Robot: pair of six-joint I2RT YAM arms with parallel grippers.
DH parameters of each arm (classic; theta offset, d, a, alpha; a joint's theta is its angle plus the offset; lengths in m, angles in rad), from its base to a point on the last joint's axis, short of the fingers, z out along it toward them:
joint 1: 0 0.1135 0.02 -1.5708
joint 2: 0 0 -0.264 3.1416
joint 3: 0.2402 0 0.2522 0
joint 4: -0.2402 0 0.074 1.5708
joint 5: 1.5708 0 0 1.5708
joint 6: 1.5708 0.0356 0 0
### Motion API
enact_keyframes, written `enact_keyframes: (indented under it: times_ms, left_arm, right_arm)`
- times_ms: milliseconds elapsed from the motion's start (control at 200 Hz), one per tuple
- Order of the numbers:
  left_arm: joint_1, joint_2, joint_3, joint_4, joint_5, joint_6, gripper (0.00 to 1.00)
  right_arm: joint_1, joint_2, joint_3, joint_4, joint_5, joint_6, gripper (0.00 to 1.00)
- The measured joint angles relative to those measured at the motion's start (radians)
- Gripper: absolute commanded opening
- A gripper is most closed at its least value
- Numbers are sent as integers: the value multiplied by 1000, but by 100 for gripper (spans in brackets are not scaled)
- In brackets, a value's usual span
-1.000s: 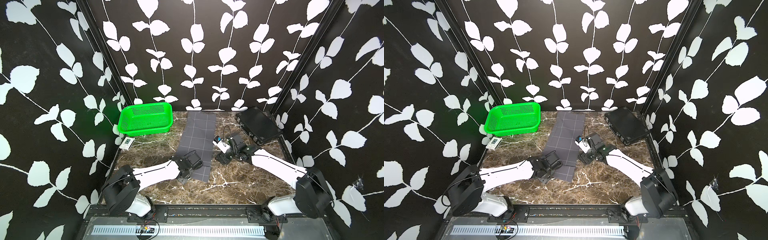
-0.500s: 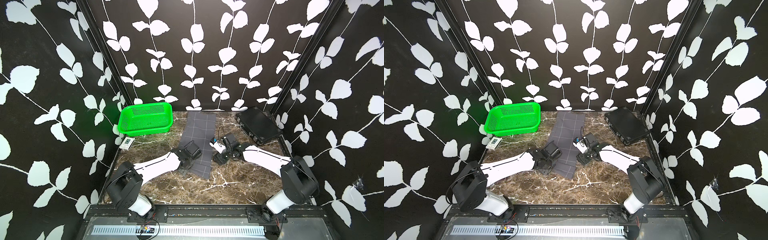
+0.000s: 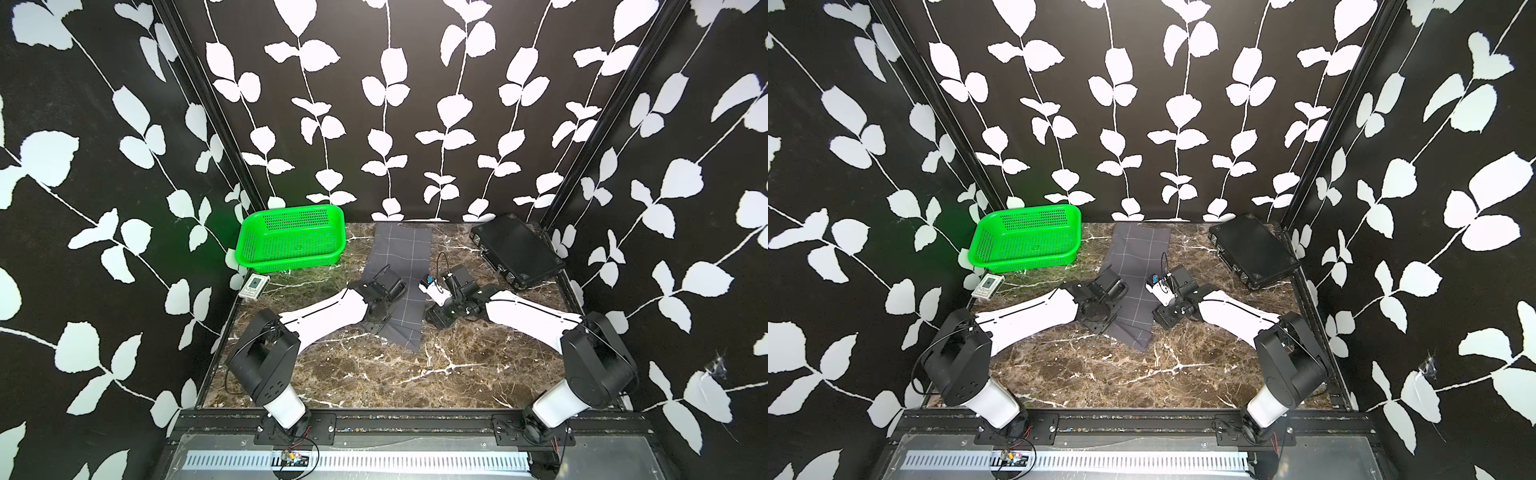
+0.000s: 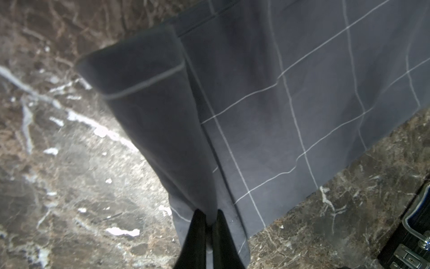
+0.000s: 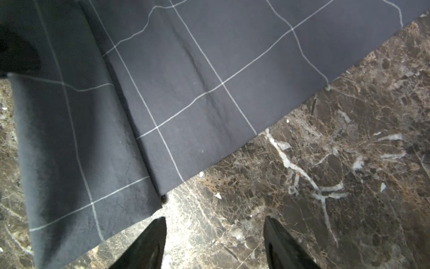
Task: Roll up the pillowcase
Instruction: Roll the pillowcase at the center of the board.
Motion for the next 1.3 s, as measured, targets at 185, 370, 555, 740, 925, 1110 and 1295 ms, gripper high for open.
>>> enact_keyframes:
  times_ms: [185, 370, 555, 740, 925, 1110, 1295]
  left_arm:
    - [34, 49, 48, 6, 8, 33, 7]
    - [71, 109, 104, 24, 22, 74, 7]
    - [104, 179, 160, 34, 35, 116, 7]
    - [124, 249, 218, 35, 49, 158, 7]
    - [138, 308, 262, 48, 54, 195, 7]
    - [152, 342, 290, 47, 56, 224, 8]
    - [161, 359, 309, 53, 56, 240, 8]
  right_arm:
    - [0, 2, 0, 0, 1, 0, 69]
    - [0, 27, 0, -1, 8, 0, 68]
    - [0, 22, 0, -2, 11, 0, 68]
    - [0, -32, 0, -3, 8, 0, 68]
    - [0, -86, -3, 21, -31, 5, 65]
    - [0, -57, -3, 79, -77, 31, 57]
    - [39, 29, 10, 130, -84, 42, 49]
